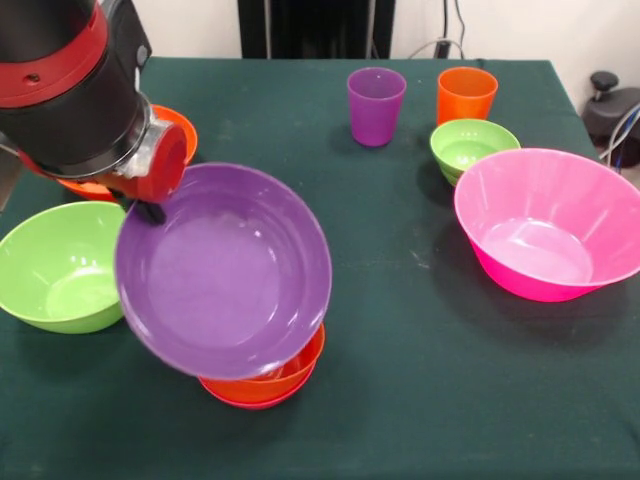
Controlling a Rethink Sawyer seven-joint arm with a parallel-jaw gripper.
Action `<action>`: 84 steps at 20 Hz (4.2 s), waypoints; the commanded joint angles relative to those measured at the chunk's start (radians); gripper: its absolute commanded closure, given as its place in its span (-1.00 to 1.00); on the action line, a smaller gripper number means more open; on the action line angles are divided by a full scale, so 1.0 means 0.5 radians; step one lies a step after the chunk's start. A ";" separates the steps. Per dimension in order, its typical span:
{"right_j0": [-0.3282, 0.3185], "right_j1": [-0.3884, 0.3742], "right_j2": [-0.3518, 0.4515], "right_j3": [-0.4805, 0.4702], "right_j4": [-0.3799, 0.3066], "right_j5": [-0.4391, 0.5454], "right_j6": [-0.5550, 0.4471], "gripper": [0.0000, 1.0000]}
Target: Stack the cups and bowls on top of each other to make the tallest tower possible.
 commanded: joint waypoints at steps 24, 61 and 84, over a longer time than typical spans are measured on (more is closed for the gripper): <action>-0.139 -0.065 0.130 0.479 0.285 -0.187 -0.495 1.00; -0.193 0.048 0.135 0.634 0.264 -0.524 -0.560 1.00; -0.254 0.004 0.096 0.556 0.149 -0.382 -0.693 1.00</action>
